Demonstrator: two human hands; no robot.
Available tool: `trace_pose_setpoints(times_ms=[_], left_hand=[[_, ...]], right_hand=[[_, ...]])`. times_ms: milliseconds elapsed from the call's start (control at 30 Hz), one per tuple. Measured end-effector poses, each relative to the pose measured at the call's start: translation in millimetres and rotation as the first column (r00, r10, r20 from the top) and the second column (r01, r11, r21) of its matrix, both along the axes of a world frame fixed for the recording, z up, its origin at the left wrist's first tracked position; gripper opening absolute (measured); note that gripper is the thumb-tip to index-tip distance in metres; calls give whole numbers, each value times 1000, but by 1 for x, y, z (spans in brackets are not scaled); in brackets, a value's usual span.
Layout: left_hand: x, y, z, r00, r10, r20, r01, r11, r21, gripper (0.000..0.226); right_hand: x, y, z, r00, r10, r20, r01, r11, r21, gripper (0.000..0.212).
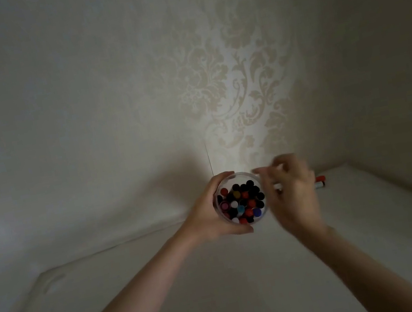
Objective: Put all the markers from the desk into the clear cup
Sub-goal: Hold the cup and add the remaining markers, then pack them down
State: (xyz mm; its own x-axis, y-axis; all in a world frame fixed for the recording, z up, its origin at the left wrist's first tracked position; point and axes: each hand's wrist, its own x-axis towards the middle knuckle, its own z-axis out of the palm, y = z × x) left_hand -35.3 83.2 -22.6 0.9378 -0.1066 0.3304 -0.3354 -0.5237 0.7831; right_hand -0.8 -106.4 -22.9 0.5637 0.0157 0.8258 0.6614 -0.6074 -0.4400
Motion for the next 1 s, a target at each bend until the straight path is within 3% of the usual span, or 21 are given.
trace_pose_setpoints(times_ms=[67, 100, 167, 233, 333, 433, 533, 633, 800, 900, 1000], left_hand=[[1, 3, -1, 1000, -10, -6, 10, 1000, 9, 104], [2, 3, -2, 1000, -16, -11, 16, 1000, 10, 104], [6, 3, -3, 1000, -18, -9, 19, 1000, 10, 103], [12, 1, -3, 1000, -17, -4, 17, 1000, -3, 101], [18, -1, -1, 1000, -14, -19, 14, 1000, -12, 101], [20, -2, 1, 1000, -12, -29, 12, 1000, 2, 102], [22, -2, 1, 1000, -2, -22, 2, 1000, 0, 101], [22, -3, 2, 1000, -7, -22, 7, 1000, 2, 101], [22, -3, 0, 1000, -18, -11, 18, 1000, 16, 103], [19, -6, -2, 1000, -14, 6, 14, 999, 35, 104], [16, -10, -5, 1000, 0, 20, 0, 999, 36, 106]], right_hand=[[28, -27, -16, 990, -1, -144, 27, 984, 174, 27], [45, -40, -28, 963, -57, -263, 92, 988, 124, 30], [73, -64, -53, 844, -202, -496, 137, 977, -165, 47], [93, -83, -72, 716, -323, -619, 65, 913, -402, 60], [114, -97, -84, 610, -447, -654, -40, 807, -589, 65], [119, -99, -88, 645, -487, -589, 22, 782, -622, 61], [117, -103, -90, 734, -480, -481, 156, 808, -569, 62], [113, -111, -91, 713, -412, -567, 54, 839, -542, 57], [92, -124, -82, 823, -140, -550, -61, 941, -331, 24], [60, -115, -46, 897, -45, -439, 39, 999, -23, 20], [13, -102, 4, 968, 51, -247, 24, 956, 293, 18]])
